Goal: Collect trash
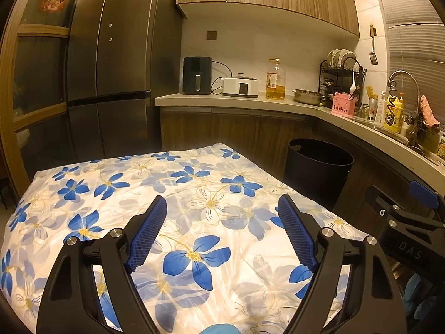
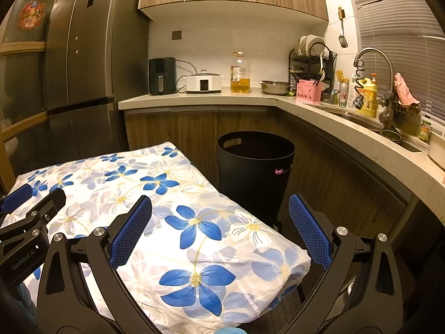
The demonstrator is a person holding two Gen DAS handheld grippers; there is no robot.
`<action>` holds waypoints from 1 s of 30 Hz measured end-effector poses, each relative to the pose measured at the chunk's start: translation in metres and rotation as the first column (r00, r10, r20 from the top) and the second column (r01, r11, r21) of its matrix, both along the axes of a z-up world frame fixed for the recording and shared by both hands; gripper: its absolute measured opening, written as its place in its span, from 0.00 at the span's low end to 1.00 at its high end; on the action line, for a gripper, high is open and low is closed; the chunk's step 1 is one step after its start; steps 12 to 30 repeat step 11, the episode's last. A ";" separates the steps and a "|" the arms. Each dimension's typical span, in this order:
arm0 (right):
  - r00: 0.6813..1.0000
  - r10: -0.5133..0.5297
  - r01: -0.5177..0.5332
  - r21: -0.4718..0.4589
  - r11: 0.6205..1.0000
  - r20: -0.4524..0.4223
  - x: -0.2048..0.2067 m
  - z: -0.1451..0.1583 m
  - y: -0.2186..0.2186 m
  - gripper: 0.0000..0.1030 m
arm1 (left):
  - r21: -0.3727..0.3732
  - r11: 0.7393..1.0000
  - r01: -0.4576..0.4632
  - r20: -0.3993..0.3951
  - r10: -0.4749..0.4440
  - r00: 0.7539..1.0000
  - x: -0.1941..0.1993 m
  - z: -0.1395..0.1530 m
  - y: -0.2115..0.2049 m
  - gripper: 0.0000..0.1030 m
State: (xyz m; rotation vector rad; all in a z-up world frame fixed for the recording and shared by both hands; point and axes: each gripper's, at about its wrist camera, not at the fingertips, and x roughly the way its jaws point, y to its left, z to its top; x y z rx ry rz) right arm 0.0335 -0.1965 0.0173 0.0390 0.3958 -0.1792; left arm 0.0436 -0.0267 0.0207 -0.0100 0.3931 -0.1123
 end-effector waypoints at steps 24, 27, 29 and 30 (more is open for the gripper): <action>1.000 -0.004 0.004 0.006 1.000 0.004 -0.002 -0.001 -0.003 0.95 | 0.014 1.000 -0.008 0.021 0.008 1.000 -0.006 0.003 0.000 0.87; 1.000 -0.004 0.004 0.006 1.000 0.004 -0.002 -0.001 -0.003 0.95 | 0.014 1.000 -0.008 0.021 0.008 1.000 -0.006 0.003 0.000 0.87; 1.000 -0.004 0.004 0.006 1.000 0.004 -0.002 -0.001 -0.003 0.95 | 0.014 1.000 -0.008 0.021 0.008 1.000 -0.006 0.003 0.000 0.87; 1.000 -0.004 0.004 0.006 1.000 0.004 -0.002 -0.001 -0.003 0.95 | 0.014 1.000 -0.008 0.021 0.008 1.000 -0.006 0.003 0.000 0.87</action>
